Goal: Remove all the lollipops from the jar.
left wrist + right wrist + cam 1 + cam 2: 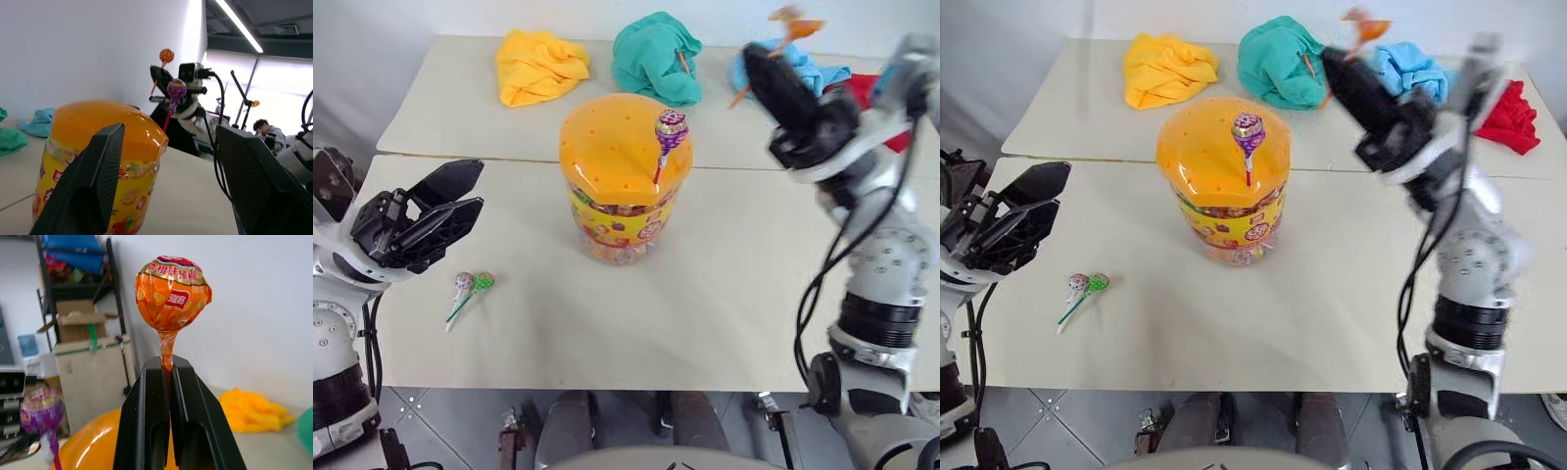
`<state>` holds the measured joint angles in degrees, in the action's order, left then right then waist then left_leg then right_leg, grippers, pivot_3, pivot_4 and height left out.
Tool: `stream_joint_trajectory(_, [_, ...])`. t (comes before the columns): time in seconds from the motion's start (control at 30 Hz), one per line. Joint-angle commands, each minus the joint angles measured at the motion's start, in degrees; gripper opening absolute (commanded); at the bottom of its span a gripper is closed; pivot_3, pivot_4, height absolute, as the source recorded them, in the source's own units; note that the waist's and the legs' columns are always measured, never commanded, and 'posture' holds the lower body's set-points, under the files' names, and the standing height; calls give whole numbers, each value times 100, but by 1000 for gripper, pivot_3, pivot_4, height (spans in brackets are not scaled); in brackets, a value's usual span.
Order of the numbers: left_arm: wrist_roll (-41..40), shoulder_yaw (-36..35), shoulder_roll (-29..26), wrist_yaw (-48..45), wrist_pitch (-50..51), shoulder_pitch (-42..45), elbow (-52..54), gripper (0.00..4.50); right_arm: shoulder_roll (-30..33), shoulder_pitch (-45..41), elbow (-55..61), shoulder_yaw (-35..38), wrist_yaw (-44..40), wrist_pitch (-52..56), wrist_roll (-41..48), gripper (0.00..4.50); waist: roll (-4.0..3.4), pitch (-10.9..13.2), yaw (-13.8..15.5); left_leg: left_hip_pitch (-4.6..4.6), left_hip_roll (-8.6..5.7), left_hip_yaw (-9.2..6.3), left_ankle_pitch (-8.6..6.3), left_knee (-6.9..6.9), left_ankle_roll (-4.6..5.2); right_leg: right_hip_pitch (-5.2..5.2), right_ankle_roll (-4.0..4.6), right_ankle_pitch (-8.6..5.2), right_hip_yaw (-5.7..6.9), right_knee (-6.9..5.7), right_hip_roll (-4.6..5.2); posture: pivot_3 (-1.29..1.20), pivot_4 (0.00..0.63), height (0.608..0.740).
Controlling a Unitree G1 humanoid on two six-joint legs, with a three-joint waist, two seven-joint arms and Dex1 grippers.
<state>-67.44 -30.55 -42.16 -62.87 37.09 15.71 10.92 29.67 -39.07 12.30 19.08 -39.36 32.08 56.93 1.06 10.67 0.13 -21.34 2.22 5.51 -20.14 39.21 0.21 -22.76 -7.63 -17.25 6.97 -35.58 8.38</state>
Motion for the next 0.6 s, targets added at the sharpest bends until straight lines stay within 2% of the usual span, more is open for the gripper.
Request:
stream_joint_trajectory(0.03, [-99,70,-194,-337,95,158,92,3155,1148,281,-35,449,-303,711,129,24,-1,0,4,0,-2,1,-2,-1,3,0,0,0,-2,1,1,0,150,740])
stream_joint_trajectory(0.07, [-62,126,-243,-399,122,149,121,3155,1564,477,-80,414,-500,880,4,24,0,0,-8,0,-2,1,-4,-3,6,0,0,0,-2,5,1,0,150,740])
stream_joint_trajectory(0.13, [596,511,-398,-821,-225,-9,220,3155,2944,1510,-145,46,-1195,976,-995,24,-5,3,30,0,-1,5,-5,-7,6,0,0,0,-2,9,1,0,150,740])
stream_joint_trajectory(0.2, [1618,1100,-584,-1379,-1007,-242,256,3155,3916,2747,-326,-169,-1771,413,-2087,24,-2,1,43,3,-3,8,-6,-17,8,1,0,0,-1,17,0,0,150,740])
stream_joint_trajectory(0.27, [2173,1428,-590,-1660,-1584,-277,209,3155,4014,3309,-431,-87,-1915,73,-2364,24,-2,1,66,4,-1,34,-7,-21,7,3,-5,2,-1,47,-1,0,150,740])
stream_joint_trajectory(0.33, [2145,1484,-423,-1616,-1683,-103,151,3155,3840,3514,-540,-93,-1946,-308,-2574,24,-3,1,28,4,5,62,-7,-10,7,3,-7,3,-4,56,0,0,150,740])
stream_joint_trajectory(0.43, [2182,1592,-307,-1622,-1801,95,120,3155,3854,3884,-950,-518,-2176,-1177,-3397,24,-4,2,-29,17,24,80,-1,-1,6,3,-8,5,-14,47,-3,0,150,740])
stream_joint_trajectory(0.5, [2152,1606,-308,-1608,-1763,134,117,3155,3846,3933,-1240,-819,-2066,-1252,-3829,24,-4,2,-26,22,29,80,-1,-1,5,3,-7,5,-14,43,-6,0,150,740])
stream_joint_trajectory(0.6, [2086,1543,-325,-1554,-1701,100,131,3155,3694,3882,-1286,-749,-2453,-1067,-3514,715,-8,4,-13,16,29,79,-4,-3,5,-4,-8,5,-12,43,-6,0,150,740])
